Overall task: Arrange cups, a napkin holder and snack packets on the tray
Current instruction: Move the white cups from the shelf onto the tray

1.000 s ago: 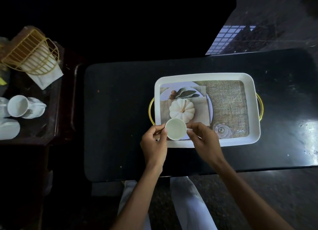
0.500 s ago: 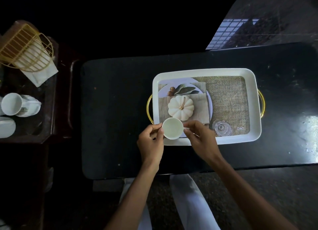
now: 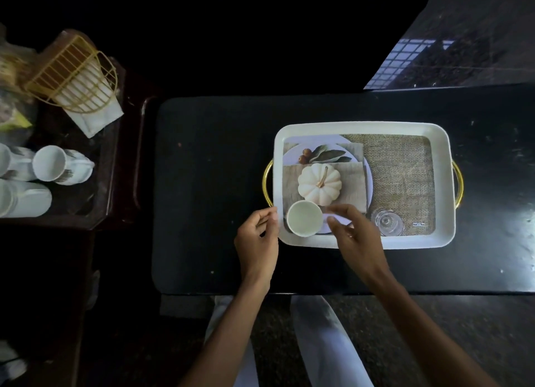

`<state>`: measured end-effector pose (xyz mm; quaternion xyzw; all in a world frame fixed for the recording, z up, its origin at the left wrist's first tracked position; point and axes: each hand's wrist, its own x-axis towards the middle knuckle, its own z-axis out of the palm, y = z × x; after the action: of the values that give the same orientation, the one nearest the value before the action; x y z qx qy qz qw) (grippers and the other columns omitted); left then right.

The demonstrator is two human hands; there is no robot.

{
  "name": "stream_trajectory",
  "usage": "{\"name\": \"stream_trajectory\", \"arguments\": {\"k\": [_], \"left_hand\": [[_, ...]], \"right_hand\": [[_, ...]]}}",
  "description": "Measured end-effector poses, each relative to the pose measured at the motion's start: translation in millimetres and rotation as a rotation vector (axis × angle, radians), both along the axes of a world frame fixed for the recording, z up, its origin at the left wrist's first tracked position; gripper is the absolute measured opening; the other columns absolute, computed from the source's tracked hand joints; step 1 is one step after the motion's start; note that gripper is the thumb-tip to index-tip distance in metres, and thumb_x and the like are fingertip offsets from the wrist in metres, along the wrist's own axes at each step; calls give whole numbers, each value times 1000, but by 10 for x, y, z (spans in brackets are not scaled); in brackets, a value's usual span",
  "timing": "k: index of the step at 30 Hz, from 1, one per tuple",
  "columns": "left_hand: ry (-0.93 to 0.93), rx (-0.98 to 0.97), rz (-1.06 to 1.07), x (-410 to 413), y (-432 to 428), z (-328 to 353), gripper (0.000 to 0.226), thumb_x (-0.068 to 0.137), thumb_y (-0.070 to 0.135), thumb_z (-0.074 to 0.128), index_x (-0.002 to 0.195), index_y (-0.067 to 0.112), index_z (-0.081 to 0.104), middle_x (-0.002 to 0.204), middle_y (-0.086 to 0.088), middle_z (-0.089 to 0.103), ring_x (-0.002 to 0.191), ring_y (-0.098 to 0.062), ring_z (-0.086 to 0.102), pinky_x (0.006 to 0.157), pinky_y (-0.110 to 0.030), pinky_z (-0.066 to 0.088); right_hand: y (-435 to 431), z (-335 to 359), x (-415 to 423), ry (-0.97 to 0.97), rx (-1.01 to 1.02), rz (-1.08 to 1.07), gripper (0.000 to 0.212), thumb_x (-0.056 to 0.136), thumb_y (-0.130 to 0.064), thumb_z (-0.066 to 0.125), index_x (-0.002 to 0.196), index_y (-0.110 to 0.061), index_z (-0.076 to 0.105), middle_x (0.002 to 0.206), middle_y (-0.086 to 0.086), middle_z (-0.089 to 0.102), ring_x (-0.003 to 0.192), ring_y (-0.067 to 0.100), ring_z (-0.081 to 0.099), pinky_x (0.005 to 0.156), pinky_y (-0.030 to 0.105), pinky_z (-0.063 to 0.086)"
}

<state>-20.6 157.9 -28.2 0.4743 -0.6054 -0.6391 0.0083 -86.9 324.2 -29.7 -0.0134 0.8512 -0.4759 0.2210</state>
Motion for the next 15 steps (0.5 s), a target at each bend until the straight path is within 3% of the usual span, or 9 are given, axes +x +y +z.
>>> {"name": "stream_trajectory", "arguments": {"k": [4,9,12,15], "left_hand": [[85,118,134,124,-243,208,14,100,21,61,106,23,73,105,2,79,104,-10,74,83,-26,61],[154,125,222,329,-715,493,17,101,26,57,110,25,72,107,4,78,103,-11,74,79,-26,61],[154,76,248,487,-1070,616,18,100,30,57,111,27,71,111,3,77,104,-11,74,80,-25,61],[169,11,277,663,-1518,700,20,101,29,57,114,25,70,114,2,76,105,-10,73,84,-26,61]], "right_hand": [[-154,235,7,63,1,-38,17,97,-21,61,112,-19,67,110,-8,71,105,15,66,85,34,56],[-584,518,78,82,-81,-2,19,96,-16,63,114,-18,67,114,-5,70,107,4,65,91,21,53],[-938,572,158,26,-131,19,19,95,-13,63,114,-14,67,111,-3,70,104,5,66,86,20,53],[-1391,542,277,12,-159,53,19,94,-15,64,113,-16,66,108,-7,71,99,1,67,79,9,51]]}}
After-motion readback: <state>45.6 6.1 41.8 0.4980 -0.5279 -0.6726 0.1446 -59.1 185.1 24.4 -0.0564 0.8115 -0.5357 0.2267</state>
